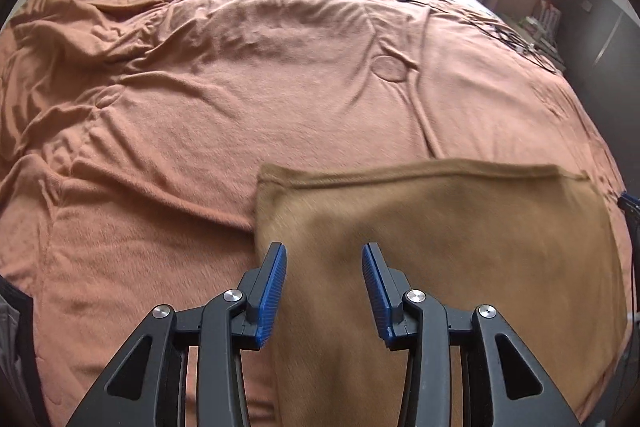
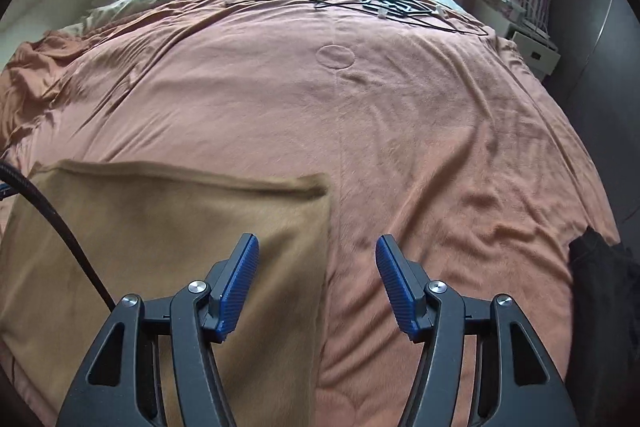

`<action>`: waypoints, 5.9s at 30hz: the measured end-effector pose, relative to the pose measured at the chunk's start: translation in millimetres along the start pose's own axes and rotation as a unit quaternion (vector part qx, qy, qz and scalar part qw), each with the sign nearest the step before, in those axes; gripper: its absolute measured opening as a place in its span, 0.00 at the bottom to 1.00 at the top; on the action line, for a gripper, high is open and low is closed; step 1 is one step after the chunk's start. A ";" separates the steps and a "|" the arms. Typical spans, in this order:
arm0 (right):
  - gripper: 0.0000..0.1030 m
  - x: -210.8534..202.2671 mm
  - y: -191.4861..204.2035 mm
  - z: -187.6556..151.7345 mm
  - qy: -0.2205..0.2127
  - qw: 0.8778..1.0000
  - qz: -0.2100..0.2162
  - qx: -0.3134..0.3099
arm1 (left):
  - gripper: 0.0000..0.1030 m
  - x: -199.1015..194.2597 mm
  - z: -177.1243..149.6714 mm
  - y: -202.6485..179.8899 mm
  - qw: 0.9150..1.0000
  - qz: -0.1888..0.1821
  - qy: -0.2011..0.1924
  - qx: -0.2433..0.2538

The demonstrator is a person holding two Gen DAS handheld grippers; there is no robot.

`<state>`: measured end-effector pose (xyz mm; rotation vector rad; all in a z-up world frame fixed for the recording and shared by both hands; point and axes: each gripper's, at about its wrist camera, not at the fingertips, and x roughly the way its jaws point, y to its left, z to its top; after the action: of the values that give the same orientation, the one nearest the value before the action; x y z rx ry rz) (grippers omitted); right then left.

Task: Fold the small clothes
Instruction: 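Open both tools and raise them above the folded shirt, then move both open tools to the side edge of the folded shirt, then grasp the shirt side edge with both tools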

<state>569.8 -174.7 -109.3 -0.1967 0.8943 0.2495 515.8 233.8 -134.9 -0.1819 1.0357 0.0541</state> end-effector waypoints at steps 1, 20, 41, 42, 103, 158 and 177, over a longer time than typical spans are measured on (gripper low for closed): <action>0.57 -5.3 3.7 -6.4 0.000 1.000 0.004 -0.002 | 0.41 -4.2 -4.9 -3.0 1.000 -0.001 0.001 0.004; 0.52 -81.6 13.3 -106.6 0.026 0.999 0.042 0.005 | 0.40 -56.0 -119.5 -27.1 0.999 -0.013 0.031 0.009; 0.45 -116.4 14.5 -189.8 0.048 0.998 0.014 0.031 | 0.23 -102.6 -210.5 -2.3 0.999 0.024 0.027 -0.017; 0.45 -122.1 16.9 -189.9 0.040 0.999 0.017 0.029 | 0.23 -107.2 -210.4 -3.3 0.999 0.015 0.021 -0.019; 0.31 -137.6 -9.7 -228.5 0.015 0.979 0.157 0.128 | 0.23 -78.7 -212.3 -83.9 0.986 -0.144 0.016 -0.081; 0.03 -100.9 -44.7 -236.2 -0.032 0.930 0.201 0.306 | 0.07 -86.1 -232.1 52.3 0.935 -0.171 -0.052 -0.305; 0.00 -163.7 -29.9 -260.6 -0.055 0.947 0.203 0.241 | 0.06 -154.2 -259.4 65.9 0.927 -0.214 -0.074 -0.300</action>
<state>286.8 -295.7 -137.5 0.4591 0.8534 0.4101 208.0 259.4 -139.3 -0.9457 0.7835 -0.0130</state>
